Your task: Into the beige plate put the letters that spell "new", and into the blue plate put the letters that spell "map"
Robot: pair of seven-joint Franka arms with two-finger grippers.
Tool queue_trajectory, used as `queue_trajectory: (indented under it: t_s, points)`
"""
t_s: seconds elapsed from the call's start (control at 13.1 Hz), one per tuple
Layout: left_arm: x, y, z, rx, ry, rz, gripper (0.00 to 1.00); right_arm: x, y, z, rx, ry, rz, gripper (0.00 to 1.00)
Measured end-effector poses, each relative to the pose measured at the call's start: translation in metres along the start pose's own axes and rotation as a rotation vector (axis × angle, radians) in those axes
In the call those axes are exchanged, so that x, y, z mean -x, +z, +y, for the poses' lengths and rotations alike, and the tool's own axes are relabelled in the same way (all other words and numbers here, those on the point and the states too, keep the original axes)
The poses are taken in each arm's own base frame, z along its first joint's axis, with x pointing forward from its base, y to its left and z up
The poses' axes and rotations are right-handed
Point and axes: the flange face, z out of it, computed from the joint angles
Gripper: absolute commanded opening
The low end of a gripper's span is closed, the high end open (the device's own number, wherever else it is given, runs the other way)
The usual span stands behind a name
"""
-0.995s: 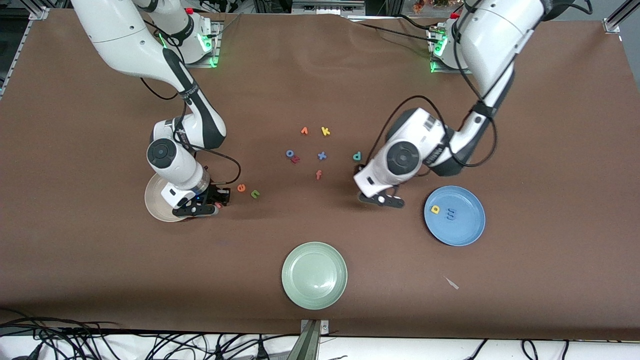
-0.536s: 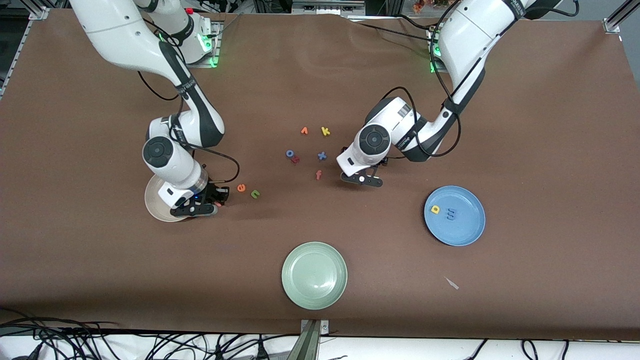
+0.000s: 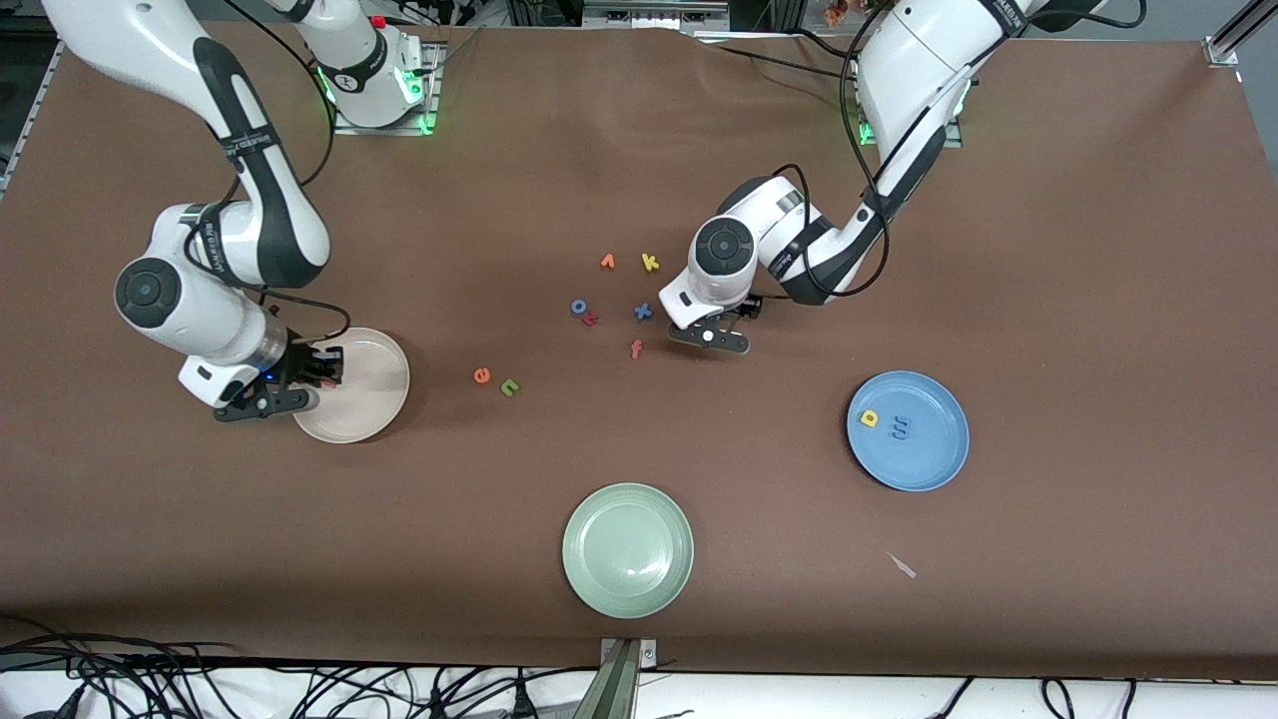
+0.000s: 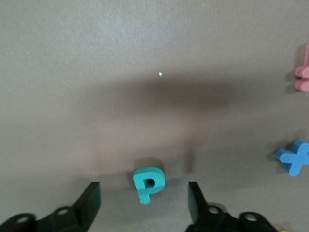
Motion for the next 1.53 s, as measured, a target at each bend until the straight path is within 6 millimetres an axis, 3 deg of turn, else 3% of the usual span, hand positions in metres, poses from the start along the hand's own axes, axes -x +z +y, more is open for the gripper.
queue_trajectory:
  t_s: [0.15, 0.31, 0.38, 0.46, 0.61, 0.77, 0.84, 1.0, 1.07, 1.23, 1.38, 1.53]
  points:
    - [0.002, 0.004, 0.000, 0.002, -0.012, 0.001, 0.61, 0.009, 0.014, -0.006, -0.001, 0.000, -0.003, 0.71]
    - [0.004, 0.006, 0.002, 0.004, -0.020, 0.002, 0.20, 0.003, 0.010, -0.027, -0.006, 0.021, 0.016, 0.72]
    - [0.004, 0.006, 0.002, 0.004, -0.020, 0.002, 0.06, -0.003, 0.006, -0.049, -0.011, 0.043, 0.030, 0.72]
    - [0.004, 0.006, 0.003, 0.004, -0.022, 0.003, 0.00, -0.008, 0.001, -0.078, -0.016, 0.073, 0.041, 0.72]
    - [0.004, 0.004, 0.003, 0.006, -0.037, 0.008, 0.00, -0.013, 0.000, -0.146, -0.024, 0.146, 0.047, 0.72]
    - [0.001, -0.006, 0.000, 0.004, -0.046, 0.017, 0.00, -0.011, 0.011, -0.192, -0.030, 0.209, 0.048, 0.72]
    - [-0.001, -0.021, -0.004, -0.013, -0.051, 0.015, 0.00, -0.011, 0.020, -0.209, -0.035, 0.225, 0.058, 0.72]
    - [-0.006, -0.069, -0.023, -0.065, -0.041, 0.005, 0.00, -0.010, 0.042, -0.227, -0.039, 0.225, 0.068, 0.72]
    - [-0.010, -0.095, -0.042, -0.086, -0.018, 0.001, 0.00, -0.009, 0.051, -0.229, -0.038, 0.220, 0.067, 0.72]
    - [-0.023, -0.135, -0.102, -0.097, 0.043, 0.001, 0.00, -0.008, 0.065, -0.228, -0.019, 0.201, 0.061, 0.72]
    - [-0.041, -0.148, -0.181, -0.081, 0.106, -0.004, 0.00, -0.006, 0.072, -0.227, 0.002, 0.171, 0.064, 0.71]
    - [-0.054, -0.142, -0.265, -0.050, 0.140, -0.012, 0.00, -0.002, 0.079, -0.226, 0.001, 0.165, 0.076, 0.65]
